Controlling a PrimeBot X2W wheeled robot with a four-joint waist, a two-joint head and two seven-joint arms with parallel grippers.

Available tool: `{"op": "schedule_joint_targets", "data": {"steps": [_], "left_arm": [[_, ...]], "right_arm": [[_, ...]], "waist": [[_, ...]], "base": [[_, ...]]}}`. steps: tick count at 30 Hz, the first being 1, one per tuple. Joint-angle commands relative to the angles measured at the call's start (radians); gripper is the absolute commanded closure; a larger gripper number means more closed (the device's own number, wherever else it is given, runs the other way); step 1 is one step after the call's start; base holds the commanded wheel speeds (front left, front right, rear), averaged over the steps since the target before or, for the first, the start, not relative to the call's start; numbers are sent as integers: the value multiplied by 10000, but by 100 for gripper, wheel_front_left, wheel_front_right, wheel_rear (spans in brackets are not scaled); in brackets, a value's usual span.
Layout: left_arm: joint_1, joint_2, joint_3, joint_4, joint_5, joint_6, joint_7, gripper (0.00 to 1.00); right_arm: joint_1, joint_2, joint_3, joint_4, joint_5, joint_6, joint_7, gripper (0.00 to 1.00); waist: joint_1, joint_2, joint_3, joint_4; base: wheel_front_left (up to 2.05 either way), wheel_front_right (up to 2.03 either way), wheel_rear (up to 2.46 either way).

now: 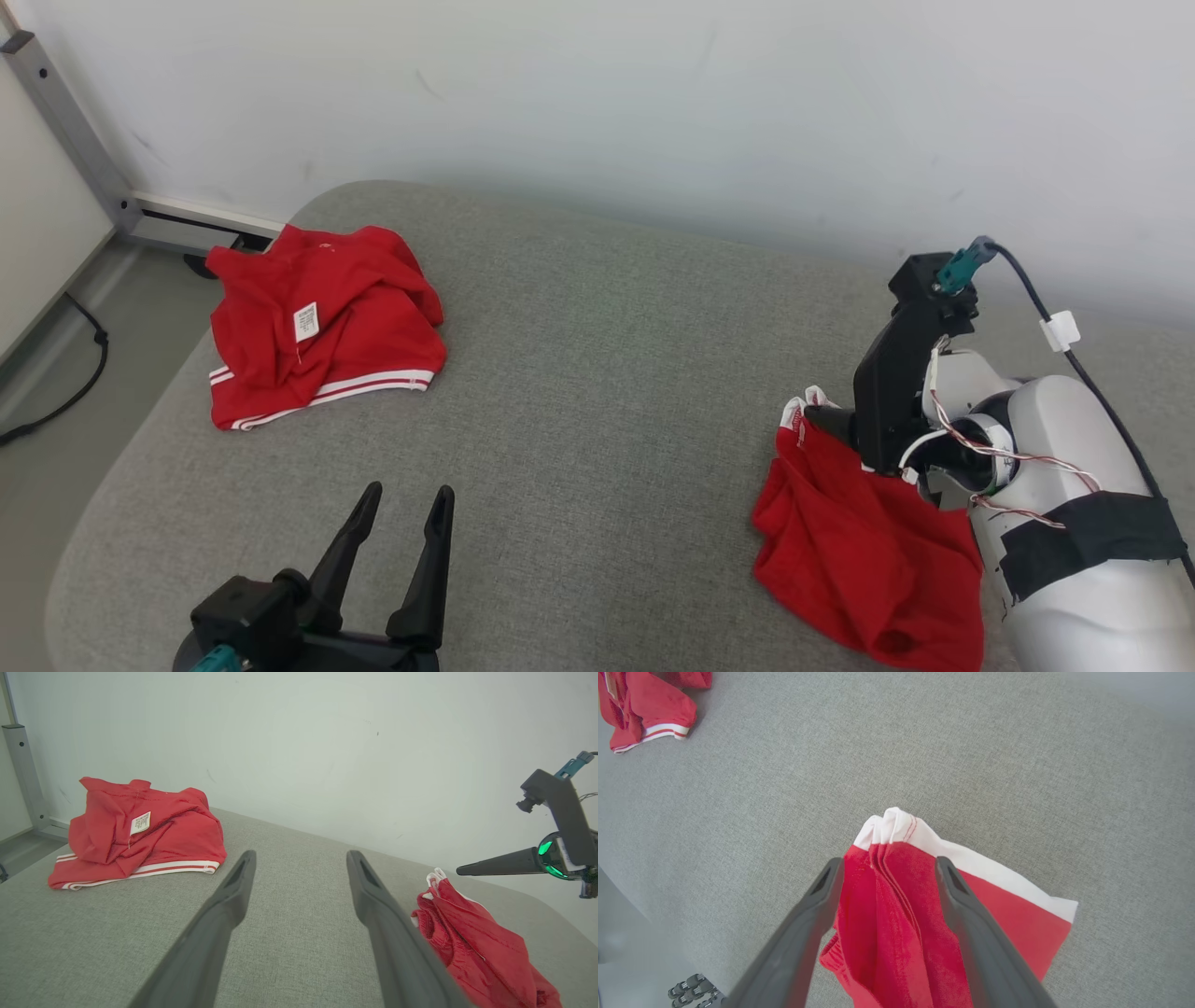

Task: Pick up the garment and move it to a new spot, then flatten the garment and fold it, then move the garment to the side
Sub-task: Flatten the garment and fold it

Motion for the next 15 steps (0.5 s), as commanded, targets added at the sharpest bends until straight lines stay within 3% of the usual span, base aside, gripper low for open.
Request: {"op": "schedule_joint_targets", "data": {"steps": [1, 9, 15], "left_arm": [[22, 93, 45, -66, -13, 56, -12, 0], [94, 142, 71, -200, -39, 137, -57, 0], [-23, 129, 29, -170, -85, 98, -129, 0]], "right_arm": [[-20, -47, -118, -219, -201, -17, -87, 0], [1072, -37, -1004, -1999, -1680, -17, -325, 0], [2481, -39, -1247, -3515, -2171, -18, -1393, 0]], "waist": [[0, -1, -21, -96], [0, -1, 98, -337], [0, -1, 287, -496]], "base": [[0, 0, 0], [0, 0, 0], [0, 0, 0]]}}
